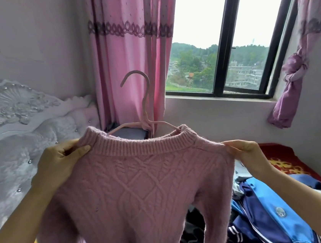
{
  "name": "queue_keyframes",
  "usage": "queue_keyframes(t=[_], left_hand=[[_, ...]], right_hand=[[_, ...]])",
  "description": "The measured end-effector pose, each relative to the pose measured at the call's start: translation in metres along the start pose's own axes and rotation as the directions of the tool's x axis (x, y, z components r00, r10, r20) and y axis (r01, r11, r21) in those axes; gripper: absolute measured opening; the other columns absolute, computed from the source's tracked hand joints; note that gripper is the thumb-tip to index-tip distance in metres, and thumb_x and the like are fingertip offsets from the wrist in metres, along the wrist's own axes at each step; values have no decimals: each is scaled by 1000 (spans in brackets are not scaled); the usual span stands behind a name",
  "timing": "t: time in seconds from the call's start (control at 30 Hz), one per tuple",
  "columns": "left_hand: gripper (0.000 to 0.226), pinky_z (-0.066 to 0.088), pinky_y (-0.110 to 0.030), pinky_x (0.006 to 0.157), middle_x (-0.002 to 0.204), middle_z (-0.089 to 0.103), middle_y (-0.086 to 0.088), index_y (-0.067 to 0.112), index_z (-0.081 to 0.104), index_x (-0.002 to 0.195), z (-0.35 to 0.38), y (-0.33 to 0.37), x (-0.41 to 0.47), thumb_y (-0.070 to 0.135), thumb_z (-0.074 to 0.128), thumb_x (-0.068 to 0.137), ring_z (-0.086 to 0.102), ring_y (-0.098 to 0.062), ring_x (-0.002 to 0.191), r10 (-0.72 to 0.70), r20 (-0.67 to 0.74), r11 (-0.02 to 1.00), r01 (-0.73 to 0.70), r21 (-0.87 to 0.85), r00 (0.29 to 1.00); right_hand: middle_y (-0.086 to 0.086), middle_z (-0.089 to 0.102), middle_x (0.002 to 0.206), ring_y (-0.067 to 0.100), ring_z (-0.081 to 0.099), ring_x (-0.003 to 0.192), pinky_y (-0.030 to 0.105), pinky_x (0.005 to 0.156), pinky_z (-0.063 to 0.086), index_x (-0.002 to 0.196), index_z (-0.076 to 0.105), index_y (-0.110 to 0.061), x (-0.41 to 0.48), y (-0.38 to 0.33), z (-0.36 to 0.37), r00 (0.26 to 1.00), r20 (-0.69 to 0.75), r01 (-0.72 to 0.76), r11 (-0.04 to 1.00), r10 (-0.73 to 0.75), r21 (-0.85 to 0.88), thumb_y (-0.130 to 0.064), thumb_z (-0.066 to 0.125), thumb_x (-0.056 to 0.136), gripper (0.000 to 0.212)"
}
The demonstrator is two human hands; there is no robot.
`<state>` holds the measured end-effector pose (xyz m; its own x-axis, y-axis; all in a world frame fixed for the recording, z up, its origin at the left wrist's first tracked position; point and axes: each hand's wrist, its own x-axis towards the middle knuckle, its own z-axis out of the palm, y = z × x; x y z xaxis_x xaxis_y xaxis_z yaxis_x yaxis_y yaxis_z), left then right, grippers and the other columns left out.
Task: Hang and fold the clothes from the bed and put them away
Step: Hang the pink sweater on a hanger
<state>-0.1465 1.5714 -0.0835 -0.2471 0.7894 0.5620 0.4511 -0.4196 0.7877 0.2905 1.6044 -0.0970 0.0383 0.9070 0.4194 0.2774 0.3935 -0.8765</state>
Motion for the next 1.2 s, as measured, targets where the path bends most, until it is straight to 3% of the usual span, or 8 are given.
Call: queue_keyframes(t=[0.1, 0.3, 0.57, 0.8, 0.87, 1.0, 1.1, 1.2], left_hand=[[38, 38, 5, 59, 61, 58, 41, 42, 67, 98, -3, 4, -2, 12, 73, 77, 54, 24, 63, 43, -36, 999, -43, 8, 998], [44, 40, 4, 63, 66, 62, 37, 32, 68, 98, -9, 4, -6, -3, 73, 72, 57, 21, 66, 50, -96, 995, -58, -86, 994], [43, 40, 2, 57, 57, 62, 31, 13, 65, 103, -3, 13, -18, -11, 72, 67, 56, 18, 57, 41, -76, 992, -49, -112, 996], [26, 44, -9, 67, 61, 62, 35, 54, 67, 63, 2, 22, -15, 39, 86, 55, 56, 18, 62, -72, -57, 997, 74, 34, 996], [35, 38, 1, 60, 57, 59, 37, 55, 63, 64, 12, 23, -17, 29, 85, 63, 54, 22, 61, -45, -19, 995, 47, 88, 999], [41, 39, 1, 61, 59, 62, 33, 56, 62, 61, 13, 20, -18, 21, 83, 66, 57, 18, 61, -49, 60, 990, 41, 132, 997], [47, 48, -21, 77, 72, 70, 22, 66, 60, 64, 3, 20, -19, 25, 83, 66, 65, -2, 74, -17, 119, 986, -3, 168, 993], [36, 51, -40, 86, 81, 74, 8, 70, 58, 74, -5, 25, -17, 45, 81, 60, 68, -16, 86, -18, 274, 973, -46, 228, 962]], right_hand=[[4, 71, 63, 11, 66, 55, 17, 52, 52, 62, 75, -9, 3, -19, -3, 948, 153, -319, 857, 280, 404, 17, 43, 82, 46], [11, 64, 55, 16, 61, 44, 20, 42, 50, 58, 72, 0, 19, -47, 9, 752, 407, -626, 756, 519, 191, 16, 36, 83, 47], [4, 67, 64, 8, 63, 54, 18, 52, 52, 63, 73, -9, 24, -50, 28, 701, 569, -481, 874, 431, -70, 23, 28, 86, 61], [18, 63, 114, 24, 59, 101, 22, 83, 44, 106, 66, -8, 20, -73, 73, 959, 260, -57, 978, 109, -200, -4, 50, 94, 20], [5, 65, 102, 15, 62, 97, 17, 86, 45, 99, 67, -14, 11, -89, 99, 923, 384, 40, 993, 5, -108, -12, 47, 96, 20], [9, 62, 83, 15, 58, 74, 19, 73, 49, 105, 60, -4, 10, -99, 129, 842, 528, -133, 991, 112, 1, -10, 52, 94, 15], [4, 58, 64, 13, 53, 54, 21, 55, 43, 85, 60, -11, 15, -99, 144, 748, 629, -161, 978, 210, -135, -17, 49, 96, 16], [-7, 41, 38, 3, 35, 32, 13, 35, 25, 64, 57, -11, 21, -104, 167, 842, 481, -196, 969, 244, -148, -18, 51, 96, 33]])
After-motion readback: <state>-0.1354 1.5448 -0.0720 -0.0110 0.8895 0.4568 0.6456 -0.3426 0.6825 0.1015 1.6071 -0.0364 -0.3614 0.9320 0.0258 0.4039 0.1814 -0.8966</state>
